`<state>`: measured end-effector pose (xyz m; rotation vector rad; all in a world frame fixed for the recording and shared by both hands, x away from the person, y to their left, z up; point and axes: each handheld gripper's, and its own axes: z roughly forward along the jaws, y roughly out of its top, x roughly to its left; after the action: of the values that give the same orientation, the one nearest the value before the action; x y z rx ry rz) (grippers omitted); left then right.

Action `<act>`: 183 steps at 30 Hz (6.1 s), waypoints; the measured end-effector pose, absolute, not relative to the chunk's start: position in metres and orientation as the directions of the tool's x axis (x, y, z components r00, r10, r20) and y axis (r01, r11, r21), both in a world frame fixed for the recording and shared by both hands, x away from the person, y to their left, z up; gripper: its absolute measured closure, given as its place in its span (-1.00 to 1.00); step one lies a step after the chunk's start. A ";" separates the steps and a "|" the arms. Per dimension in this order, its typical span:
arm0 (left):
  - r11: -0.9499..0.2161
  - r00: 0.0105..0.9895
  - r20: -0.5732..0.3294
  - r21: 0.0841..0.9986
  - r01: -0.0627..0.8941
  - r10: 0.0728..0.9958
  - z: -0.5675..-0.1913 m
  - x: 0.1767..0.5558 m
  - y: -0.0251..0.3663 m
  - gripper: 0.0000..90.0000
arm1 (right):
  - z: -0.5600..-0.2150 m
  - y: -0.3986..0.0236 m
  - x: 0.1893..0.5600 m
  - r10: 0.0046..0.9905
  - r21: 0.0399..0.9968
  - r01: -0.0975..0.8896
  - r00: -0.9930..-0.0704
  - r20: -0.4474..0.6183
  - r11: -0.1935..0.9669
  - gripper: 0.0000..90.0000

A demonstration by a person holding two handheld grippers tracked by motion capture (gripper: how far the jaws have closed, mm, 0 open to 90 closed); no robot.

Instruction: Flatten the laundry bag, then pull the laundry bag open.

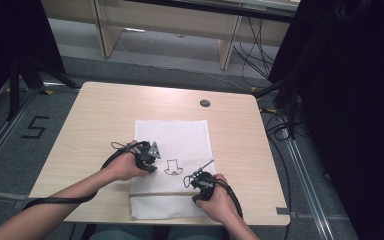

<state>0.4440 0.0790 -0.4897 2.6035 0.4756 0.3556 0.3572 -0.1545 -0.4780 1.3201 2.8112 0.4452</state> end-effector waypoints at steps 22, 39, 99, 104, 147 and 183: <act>-0.788 0.889 0.170 0.553 0.271 0.426 -0.481 0.428 0.090 0.50 | -0.449 -0.168 0.365 0.797 0.391 0.782 -0.579 0.169 0.485 1.00; -0.783 0.926 0.045 0.549 0.292 0.376 -0.493 0.379 0.106 0.53 | -0.481 -0.185 0.391 0.824 0.326 0.818 -0.542 0.165 0.473 1.00; -0.465 0.781 -0.030 0.789 0.402 0.624 -0.486 0.373 0.154 -0.02 | -0.454 -0.235 0.375 0.831 0.467 0.801 -0.514 0.213 0.375 1.00; -0.455 0.779 -0.047 0.788 0.414 0.626 -0.487 0.372 0.153 0.02 | -0.450 -0.239 0.370 0.847 0.433 0.830 -0.479 0.231 0.352 1.00; -0.620 0.854 -0.053 0.665 0.416 0.517 -0.503 0.363 0.133 0.38 | -0.470 -0.226 0.367 0.885 0.198 0.921 -0.380 0.268 0.335 1.00; -0.614 0.845 -0.060 0.659 0.434 0.532 -0.506 0.363 0.133 0.37 | -0.465 -0.231 0.365 0.876 0.224 0.914 -0.394 0.278 0.339 1.00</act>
<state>0.3631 0.1327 -0.5056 2.3235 0.6991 0.1836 0.3648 -0.2315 -0.4655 1.7835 2.6574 0.5638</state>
